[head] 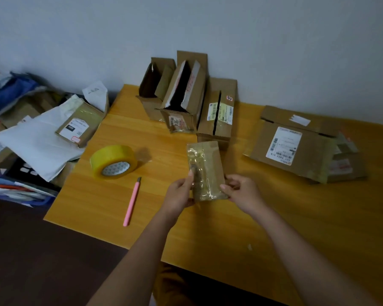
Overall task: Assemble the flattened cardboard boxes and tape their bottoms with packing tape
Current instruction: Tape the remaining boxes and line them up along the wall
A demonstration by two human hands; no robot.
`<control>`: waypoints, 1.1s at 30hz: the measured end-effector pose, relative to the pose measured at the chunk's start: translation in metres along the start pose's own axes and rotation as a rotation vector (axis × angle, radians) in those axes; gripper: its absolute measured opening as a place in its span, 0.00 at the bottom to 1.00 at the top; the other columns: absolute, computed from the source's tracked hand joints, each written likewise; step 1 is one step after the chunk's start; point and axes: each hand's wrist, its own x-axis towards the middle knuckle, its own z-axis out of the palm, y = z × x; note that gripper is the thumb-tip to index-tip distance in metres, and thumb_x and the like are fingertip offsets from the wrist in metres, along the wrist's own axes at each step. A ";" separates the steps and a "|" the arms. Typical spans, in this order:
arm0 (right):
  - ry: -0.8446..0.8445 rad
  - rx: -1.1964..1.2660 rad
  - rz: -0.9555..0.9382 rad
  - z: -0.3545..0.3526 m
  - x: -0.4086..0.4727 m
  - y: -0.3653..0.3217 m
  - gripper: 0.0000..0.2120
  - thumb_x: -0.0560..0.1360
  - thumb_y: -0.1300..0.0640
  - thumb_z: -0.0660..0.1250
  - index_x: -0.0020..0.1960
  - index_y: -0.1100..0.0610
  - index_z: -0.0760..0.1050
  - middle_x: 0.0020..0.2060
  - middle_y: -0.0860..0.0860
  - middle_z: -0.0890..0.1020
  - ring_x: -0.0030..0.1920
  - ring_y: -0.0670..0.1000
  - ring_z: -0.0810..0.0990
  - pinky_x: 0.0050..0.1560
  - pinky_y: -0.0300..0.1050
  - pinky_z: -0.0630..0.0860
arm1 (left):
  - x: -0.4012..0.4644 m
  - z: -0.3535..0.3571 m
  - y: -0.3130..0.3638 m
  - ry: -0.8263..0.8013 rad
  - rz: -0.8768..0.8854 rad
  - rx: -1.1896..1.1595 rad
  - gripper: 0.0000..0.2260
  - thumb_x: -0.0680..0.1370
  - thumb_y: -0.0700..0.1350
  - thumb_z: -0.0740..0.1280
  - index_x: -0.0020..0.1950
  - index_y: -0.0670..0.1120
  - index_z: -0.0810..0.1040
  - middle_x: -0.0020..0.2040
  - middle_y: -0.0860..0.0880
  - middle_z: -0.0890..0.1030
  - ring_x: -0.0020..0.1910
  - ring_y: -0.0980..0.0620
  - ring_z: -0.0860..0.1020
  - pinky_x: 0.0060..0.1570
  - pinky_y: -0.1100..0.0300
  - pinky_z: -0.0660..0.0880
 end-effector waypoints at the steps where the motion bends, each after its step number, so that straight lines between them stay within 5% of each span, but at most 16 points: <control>1: -0.004 -0.013 -0.011 -0.006 -0.006 -0.006 0.18 0.76 0.60 0.70 0.65 0.59 0.75 0.50 0.49 0.80 0.49 0.48 0.79 0.50 0.47 0.80 | -0.004 -0.004 0.003 -0.003 -0.029 -0.050 0.24 0.81 0.62 0.54 0.57 0.45 0.79 0.52 0.50 0.82 0.52 0.49 0.81 0.47 0.56 0.79; 3: -0.042 -0.009 -0.027 -0.020 -0.021 -0.020 0.12 0.77 0.60 0.69 0.60 0.55 0.77 0.49 0.47 0.80 0.47 0.44 0.78 0.46 0.38 0.77 | -0.012 -0.015 0.006 0.000 -0.071 -0.140 0.31 0.80 0.66 0.49 0.52 0.44 0.82 0.52 0.46 0.84 0.55 0.48 0.81 0.56 0.52 0.75; 5: -0.134 0.128 0.000 -0.032 -0.039 -0.041 0.09 0.79 0.51 0.65 0.58 0.50 0.77 0.52 0.49 0.81 0.49 0.47 0.82 0.50 0.43 0.80 | -0.018 -0.027 0.012 0.014 -0.085 -0.229 0.35 0.78 0.69 0.48 0.47 0.43 0.81 0.50 0.44 0.84 0.56 0.46 0.80 0.61 0.47 0.72; 9: -0.264 0.272 0.057 -0.044 -0.064 -0.077 0.19 0.76 0.32 0.53 0.64 0.36 0.62 0.54 0.54 0.78 0.53 0.55 0.82 0.58 0.57 0.79 | -0.038 -0.042 0.033 -0.043 -0.038 -0.209 0.30 0.75 0.71 0.54 0.56 0.48 0.80 0.53 0.45 0.83 0.56 0.45 0.79 0.63 0.47 0.71; 11: -0.305 0.277 0.054 -0.046 -0.067 -0.087 0.30 0.71 0.27 0.51 0.70 0.36 0.61 0.63 0.54 0.75 0.58 0.57 0.79 0.60 0.60 0.77 | -0.047 -0.047 0.040 -0.101 -0.009 -0.134 0.22 0.78 0.65 0.57 0.61 0.53 0.79 0.59 0.48 0.81 0.59 0.47 0.78 0.63 0.50 0.70; 13: -0.333 0.317 0.066 -0.047 -0.067 -0.097 0.38 0.68 0.24 0.52 0.74 0.40 0.62 0.71 0.53 0.69 0.63 0.58 0.76 0.62 0.61 0.74 | -0.054 -0.055 0.048 -0.125 -0.011 -0.176 0.19 0.80 0.60 0.57 0.55 0.51 0.82 0.58 0.49 0.82 0.56 0.48 0.78 0.60 0.51 0.71; 15: -0.363 0.400 0.096 -0.047 -0.068 -0.108 0.35 0.69 0.26 0.54 0.68 0.46 0.69 0.67 0.52 0.73 0.63 0.57 0.75 0.64 0.64 0.72 | -0.062 -0.062 0.056 -0.123 -0.038 -0.246 0.24 0.78 0.62 0.58 0.50 0.45 0.83 0.54 0.48 0.82 0.52 0.46 0.79 0.57 0.50 0.72; 18: -0.387 0.378 0.055 -0.038 -0.068 -0.120 0.31 0.70 0.28 0.57 0.64 0.48 0.68 0.63 0.49 0.74 0.64 0.55 0.73 0.65 0.65 0.71 | -0.071 -0.066 0.064 -0.085 -0.011 -0.199 0.29 0.74 0.67 0.62 0.58 0.43 0.81 0.58 0.49 0.81 0.58 0.45 0.79 0.61 0.48 0.74; 21: -0.324 0.302 -0.017 -0.023 -0.065 -0.130 0.31 0.70 0.30 0.62 0.63 0.50 0.69 0.62 0.48 0.74 0.62 0.52 0.73 0.61 0.61 0.74 | -0.078 -0.066 0.073 -0.010 0.047 -0.120 0.25 0.74 0.62 0.67 0.62 0.46 0.75 0.60 0.49 0.79 0.57 0.46 0.79 0.59 0.50 0.77; 24: -0.251 0.217 -0.083 -0.006 -0.061 -0.142 0.22 0.73 0.37 0.67 0.57 0.53 0.71 0.56 0.50 0.77 0.54 0.49 0.76 0.47 0.48 0.76 | -0.078 -0.071 0.081 0.080 0.080 -0.092 0.16 0.75 0.53 0.71 0.52 0.42 0.73 0.54 0.44 0.81 0.51 0.47 0.81 0.50 0.53 0.80; 28: -0.205 0.149 -0.122 0.016 -0.046 -0.156 0.16 0.73 0.46 0.71 0.54 0.53 0.70 0.54 0.51 0.79 0.52 0.51 0.79 0.46 0.48 0.78 | -0.069 -0.090 0.093 0.189 0.097 -0.123 0.15 0.75 0.49 0.72 0.50 0.42 0.70 0.47 0.42 0.82 0.41 0.48 0.83 0.38 0.58 0.80; 33: -0.333 0.195 -0.117 0.038 -0.028 -0.175 0.24 0.67 0.54 0.79 0.56 0.51 0.68 0.59 0.49 0.78 0.55 0.52 0.81 0.46 0.47 0.81 | -0.046 -0.119 0.107 0.259 0.112 -0.023 0.20 0.70 0.47 0.77 0.47 0.42 0.67 0.46 0.41 0.80 0.39 0.47 0.81 0.32 0.58 0.78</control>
